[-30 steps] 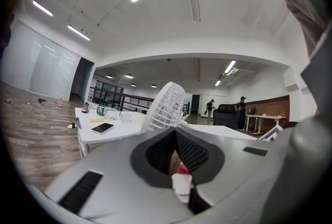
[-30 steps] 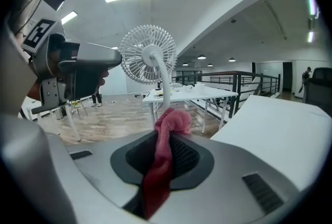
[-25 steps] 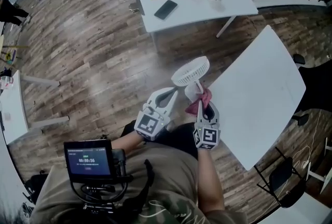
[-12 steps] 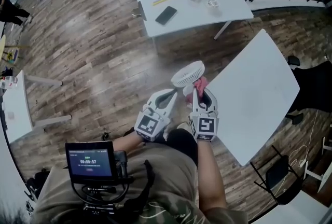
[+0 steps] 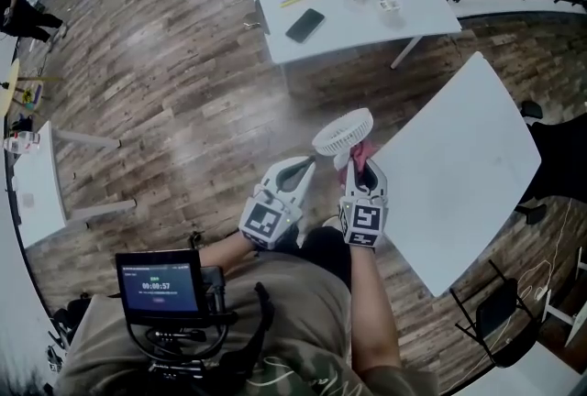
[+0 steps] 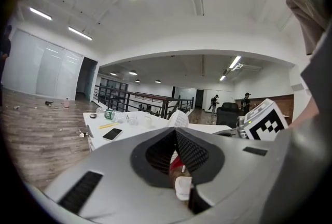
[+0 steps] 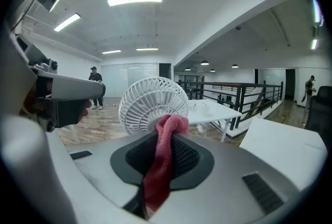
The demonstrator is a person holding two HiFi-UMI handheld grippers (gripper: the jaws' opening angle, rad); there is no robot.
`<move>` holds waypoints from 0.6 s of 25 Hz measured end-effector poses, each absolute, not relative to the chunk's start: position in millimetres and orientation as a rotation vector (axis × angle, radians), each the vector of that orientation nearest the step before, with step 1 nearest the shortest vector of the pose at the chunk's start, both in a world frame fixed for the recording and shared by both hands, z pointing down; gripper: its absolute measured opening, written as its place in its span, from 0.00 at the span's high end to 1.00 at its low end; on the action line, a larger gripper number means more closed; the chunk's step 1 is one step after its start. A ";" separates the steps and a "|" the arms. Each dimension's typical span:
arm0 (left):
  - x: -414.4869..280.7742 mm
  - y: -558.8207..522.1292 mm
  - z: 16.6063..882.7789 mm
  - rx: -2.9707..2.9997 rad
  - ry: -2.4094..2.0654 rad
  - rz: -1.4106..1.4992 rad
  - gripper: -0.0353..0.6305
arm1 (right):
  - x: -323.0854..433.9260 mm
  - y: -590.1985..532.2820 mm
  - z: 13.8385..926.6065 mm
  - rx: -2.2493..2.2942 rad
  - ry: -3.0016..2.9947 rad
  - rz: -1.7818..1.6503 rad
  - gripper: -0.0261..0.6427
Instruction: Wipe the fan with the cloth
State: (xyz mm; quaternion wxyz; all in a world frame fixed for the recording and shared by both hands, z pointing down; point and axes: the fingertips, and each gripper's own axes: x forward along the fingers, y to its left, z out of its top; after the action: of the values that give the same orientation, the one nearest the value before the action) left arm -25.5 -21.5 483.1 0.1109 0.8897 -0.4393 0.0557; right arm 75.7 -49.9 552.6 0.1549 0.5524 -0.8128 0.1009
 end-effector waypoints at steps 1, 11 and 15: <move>-21.8 -23.2 483.2 2.622 -1.288 0.161 0.91 | 76.9 -49.3 553.4 1.582 -2.328 0.271 0.83; 1.3 -23.0 521.2 2.636 -1.250 0.140 0.91 | 92.9 -32.0 580.9 1.638 -2.309 0.230 0.83; 8.4 -20.9 546.8 2.617 -1.243 0.140 0.91 | 98.5 -24.3 611.3 1.625 -2.310 0.247 0.83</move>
State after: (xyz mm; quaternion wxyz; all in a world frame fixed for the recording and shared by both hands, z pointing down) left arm 8.4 -20.9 546.8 0.1201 0.8958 -0.4253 0.0480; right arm 98.5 -24.3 611.3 0.1525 0.5665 -0.8052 0.0862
